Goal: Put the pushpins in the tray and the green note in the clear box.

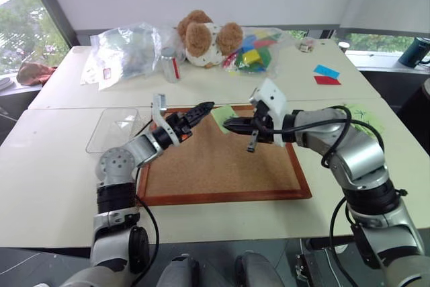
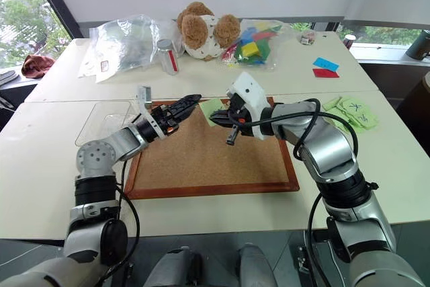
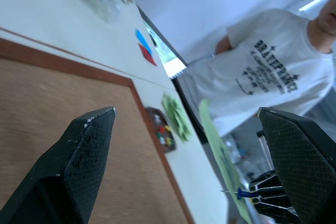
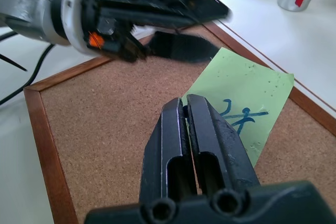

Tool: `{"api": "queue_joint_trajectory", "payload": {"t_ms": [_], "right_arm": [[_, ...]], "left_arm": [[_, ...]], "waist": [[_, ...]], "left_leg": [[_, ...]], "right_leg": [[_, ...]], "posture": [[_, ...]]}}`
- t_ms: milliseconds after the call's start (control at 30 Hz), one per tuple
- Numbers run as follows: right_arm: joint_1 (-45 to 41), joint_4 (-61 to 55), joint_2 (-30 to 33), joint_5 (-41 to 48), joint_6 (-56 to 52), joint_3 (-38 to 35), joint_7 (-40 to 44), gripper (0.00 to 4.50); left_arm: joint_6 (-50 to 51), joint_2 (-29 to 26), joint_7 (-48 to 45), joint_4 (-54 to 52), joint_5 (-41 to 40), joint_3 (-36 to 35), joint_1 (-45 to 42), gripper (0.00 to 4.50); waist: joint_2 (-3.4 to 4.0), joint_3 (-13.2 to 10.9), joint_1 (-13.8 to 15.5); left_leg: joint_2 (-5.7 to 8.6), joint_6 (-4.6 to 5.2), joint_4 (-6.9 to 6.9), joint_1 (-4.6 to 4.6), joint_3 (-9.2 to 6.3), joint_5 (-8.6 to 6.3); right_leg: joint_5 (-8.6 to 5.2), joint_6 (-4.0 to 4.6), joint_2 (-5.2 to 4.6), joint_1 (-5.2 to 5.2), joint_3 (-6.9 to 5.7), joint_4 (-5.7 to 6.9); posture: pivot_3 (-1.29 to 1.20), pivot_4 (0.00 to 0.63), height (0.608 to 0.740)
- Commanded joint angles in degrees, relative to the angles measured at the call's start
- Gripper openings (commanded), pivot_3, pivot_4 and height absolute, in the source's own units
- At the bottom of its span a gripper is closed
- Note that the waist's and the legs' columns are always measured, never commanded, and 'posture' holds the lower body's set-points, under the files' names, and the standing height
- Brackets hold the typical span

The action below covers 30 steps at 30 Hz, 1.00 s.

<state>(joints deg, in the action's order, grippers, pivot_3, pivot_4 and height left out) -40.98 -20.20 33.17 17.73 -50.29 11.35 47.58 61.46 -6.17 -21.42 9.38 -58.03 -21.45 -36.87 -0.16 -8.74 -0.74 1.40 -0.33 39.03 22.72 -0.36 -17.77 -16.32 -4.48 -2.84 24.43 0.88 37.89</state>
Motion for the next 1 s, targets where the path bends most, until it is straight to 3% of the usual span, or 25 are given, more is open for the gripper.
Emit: {"api": "queue_joint_trajectory", "payload": {"t_ms": [33, 467, 567, 800, 833, 1000], "right_arm": [[-1.8, -2.3, 0.4, 0.6, 1.1, 0.3, 0.4, 0.00], [-1.5, -3.8, 0.5, 1.0, 0.8, 1.4, 0.4, 0.00], [-1.7, -3.9, 0.2, 1.2, 0.5, 1.4, 0.2, 0.00], [-2.2, -4.2, 0.4, 1.3, 0.0, 1.3, 0.2, 0.00], [-2.2, -4.3, 0.4, 1.3, -0.1, 1.3, 0.1, 0.00], [-2.2, -4.7, 0.7, 1.7, -0.4, 1.2, -0.1, 0.00]], "left_arm": [[1.5, 1.6, 1.1, -0.9, -2.1, 0.9, -1.0, 4.48], [4.1, 7.6, 7.1, -3.2, -8.6, -0.8, 1.2, 4.48], [4.6, 8.4, 8.4, -4.0, -10.2, -0.4, 2.0, 3.59], [3.6, 9.2, 12.0, -4.7, -13.5, -0.5, 3.3, 0.34], [3.5, 9.2, 12.3, -4.8, -13.9, -0.5, 3.5, 0.04], [3.2, 9.0, 13.6, -5.5, -15.4, -0.2, 4.4, 0.04]], "waist": [[0.00, 0.0, 0.0], [0.00, 0.0, 0.1], [0.00, 0.0, 0.1], [0.00, 0.0, 0.1], [0.00, 0.0, 0.1], [0.00, 0.0, 0.1]], "left_leg": [[0.00, -0.01, 0.00, 0.00, 0.00, 0.01], [0.01, -0.02, 0.03, 0.02, 0.00, 0.01], [0.00, -0.02, 0.03, 0.02, 0.00, 0.01], [0.01, -0.03, 0.04, 0.01, 0.00, 0.02], [0.01, -0.03, 0.04, 0.02, 0.00, 0.01], [0.01, -0.03, 0.05, 0.01, 0.00, 0.02]], "right_leg": [[0.00, 0.00, 0.00, 0.01, 0.00, 0.00], [0.00, 0.00, -0.01, 0.01, 0.02, 0.00], [0.00, 0.00, -0.01, 0.01, 0.02, 0.00], [0.00, 0.00, -0.01, 0.01, 0.02, 0.00], [0.00, 0.00, -0.01, 0.01, 0.02, 0.00], [0.00, 0.00, 0.00, 0.01, 0.02, 0.00]], "posture": [[0.00, 0.150, 0.740], [0.00, 0.150, 0.740], [0.00, 0.150, 0.740], [0.00, 0.150, 0.740], [0.00, 0.150, 0.740], [0.00, 0.150, 0.740]]}}
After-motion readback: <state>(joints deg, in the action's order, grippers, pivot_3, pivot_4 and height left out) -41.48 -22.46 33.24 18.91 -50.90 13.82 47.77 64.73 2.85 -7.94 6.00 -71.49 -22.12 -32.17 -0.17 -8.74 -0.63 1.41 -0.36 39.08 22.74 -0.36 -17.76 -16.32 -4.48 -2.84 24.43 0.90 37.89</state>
